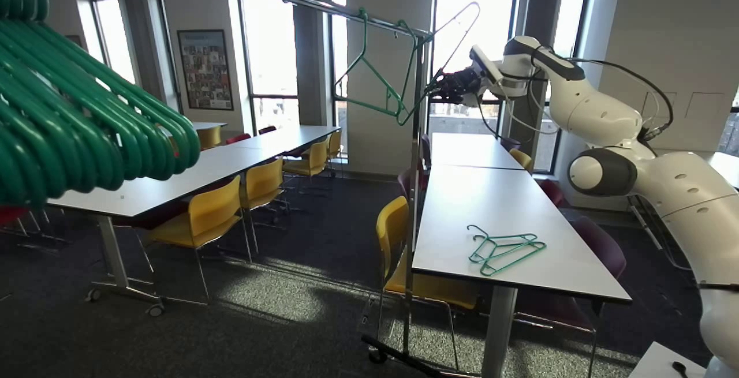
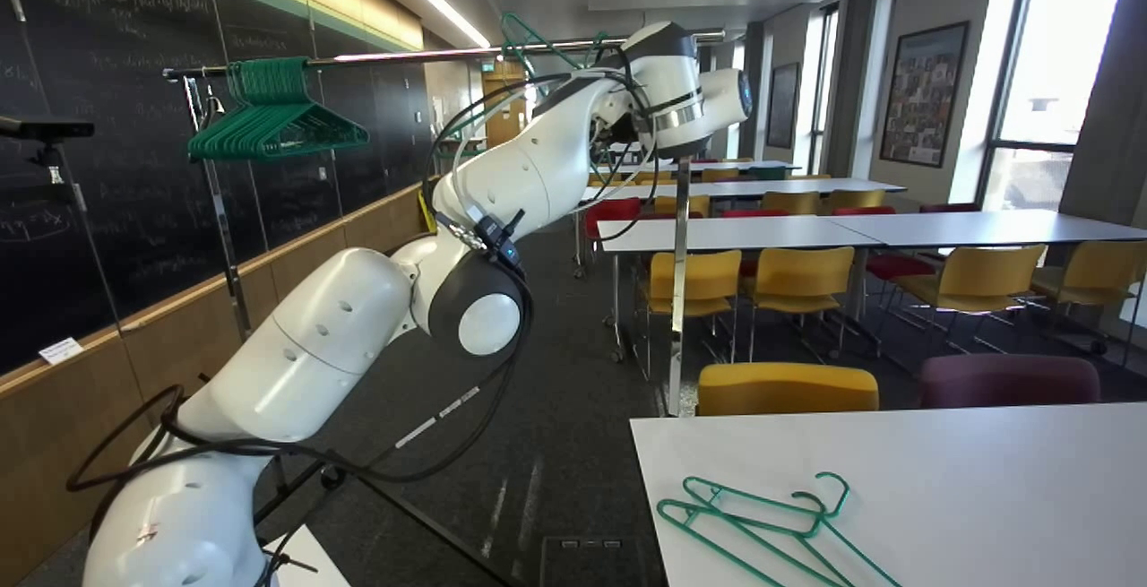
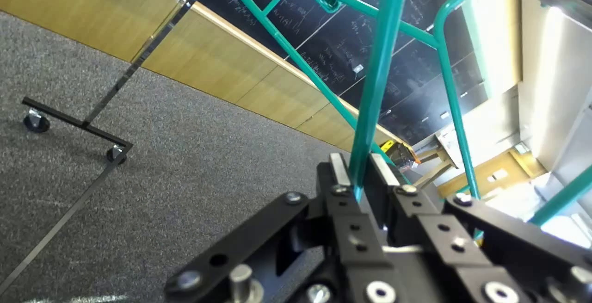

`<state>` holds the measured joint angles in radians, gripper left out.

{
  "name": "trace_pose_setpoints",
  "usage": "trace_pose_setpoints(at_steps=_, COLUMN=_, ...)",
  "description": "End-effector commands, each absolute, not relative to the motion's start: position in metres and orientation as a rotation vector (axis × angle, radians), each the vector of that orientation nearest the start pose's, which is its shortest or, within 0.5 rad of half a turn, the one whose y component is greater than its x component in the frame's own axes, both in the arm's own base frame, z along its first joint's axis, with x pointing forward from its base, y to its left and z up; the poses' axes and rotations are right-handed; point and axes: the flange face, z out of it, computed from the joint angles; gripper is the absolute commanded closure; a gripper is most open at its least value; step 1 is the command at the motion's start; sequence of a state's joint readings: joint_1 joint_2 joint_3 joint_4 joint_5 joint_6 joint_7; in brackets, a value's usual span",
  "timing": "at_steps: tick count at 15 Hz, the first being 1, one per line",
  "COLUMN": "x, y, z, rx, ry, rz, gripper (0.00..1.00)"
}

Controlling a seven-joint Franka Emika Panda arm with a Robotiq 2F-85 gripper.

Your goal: Put one green hanger from the table on the rail.

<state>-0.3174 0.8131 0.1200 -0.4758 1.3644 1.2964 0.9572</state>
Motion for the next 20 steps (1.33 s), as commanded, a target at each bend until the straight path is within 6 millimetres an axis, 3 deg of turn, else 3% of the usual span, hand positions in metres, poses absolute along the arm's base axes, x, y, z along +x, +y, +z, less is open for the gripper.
trace_pose_setpoints(at_steps=1, x=0.677, y=-0.069, z=0.683, rx=-1.794, ry=0.482, rz=0.434, gripper=0.49)
trace_pose_setpoints(at_steps=6, x=0.660, y=-0.071, z=0.708, rx=-1.897, ry=0.298, rz=0.240, gripper=0.11)
trace_pose_setpoints(at_steps=8, x=0.652, y=-0.073, z=0.718, rx=-1.940, ry=0.227, rz=0.159, gripper=0.01)
trace_pose_setpoints(at_steps=14, x=0.640, y=-0.081, z=0.740, rx=-2.056, ry=0.030, rz=-0.100, gripper=0.00)
trace_pose_setpoints(at_steps=20, x=0.642, y=-0.086, z=0.746, rx=-2.108, ry=0.004, rz=-0.226, gripper=0.00)
